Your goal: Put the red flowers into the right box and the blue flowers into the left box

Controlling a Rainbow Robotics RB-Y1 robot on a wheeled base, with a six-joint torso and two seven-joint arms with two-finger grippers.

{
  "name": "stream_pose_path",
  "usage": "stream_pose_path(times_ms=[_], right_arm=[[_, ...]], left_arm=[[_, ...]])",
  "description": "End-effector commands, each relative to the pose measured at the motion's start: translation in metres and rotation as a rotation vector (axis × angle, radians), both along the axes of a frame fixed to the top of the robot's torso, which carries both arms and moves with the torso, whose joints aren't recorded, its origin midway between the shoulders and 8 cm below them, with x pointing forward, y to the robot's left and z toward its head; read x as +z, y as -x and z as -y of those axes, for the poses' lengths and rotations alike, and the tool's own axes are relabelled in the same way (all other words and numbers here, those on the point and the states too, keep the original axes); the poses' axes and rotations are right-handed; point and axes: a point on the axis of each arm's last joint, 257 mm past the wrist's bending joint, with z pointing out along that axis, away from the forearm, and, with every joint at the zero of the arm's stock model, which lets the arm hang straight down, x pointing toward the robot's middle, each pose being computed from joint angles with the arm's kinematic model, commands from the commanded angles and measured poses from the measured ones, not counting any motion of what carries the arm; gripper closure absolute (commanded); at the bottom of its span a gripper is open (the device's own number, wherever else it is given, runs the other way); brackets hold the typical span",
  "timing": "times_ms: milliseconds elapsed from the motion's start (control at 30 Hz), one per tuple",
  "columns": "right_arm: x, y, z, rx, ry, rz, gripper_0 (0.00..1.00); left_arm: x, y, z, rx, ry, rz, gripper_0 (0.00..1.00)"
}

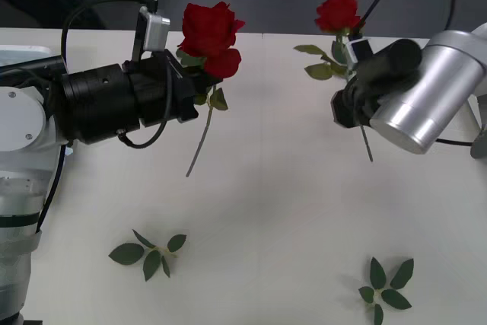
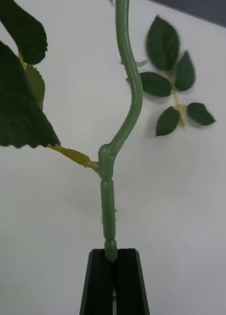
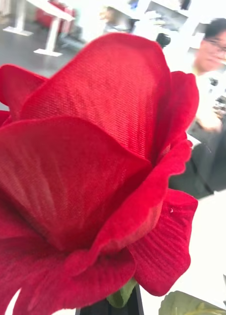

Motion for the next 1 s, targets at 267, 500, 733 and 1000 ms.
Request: stream_pose_path(times_ms=[267,500,733,1000], right_arm=[[0.106,-0.017,0.089,-0.171,0.004,0.172,1.0],[0.141,-0.015,0.171,-0.27,0.052,0.178,1.0],[0.163,-0.001,0.27,-0.319,0.164,0.136,1.0],[0.157,0.001,0.364,-0.307,0.252,0.153,1.0]], left_arm=[[0.025,0.083,-0.009,-0.306,-0.01,0.22,1.0],[0.038,0.129,-0.019,-0.461,0.051,0.275,1.0],[0.047,0.152,-0.007,-0.564,0.084,0.298,1.0],[0.063,0.167,0.016,-0.633,0.129,0.323,1.0]])
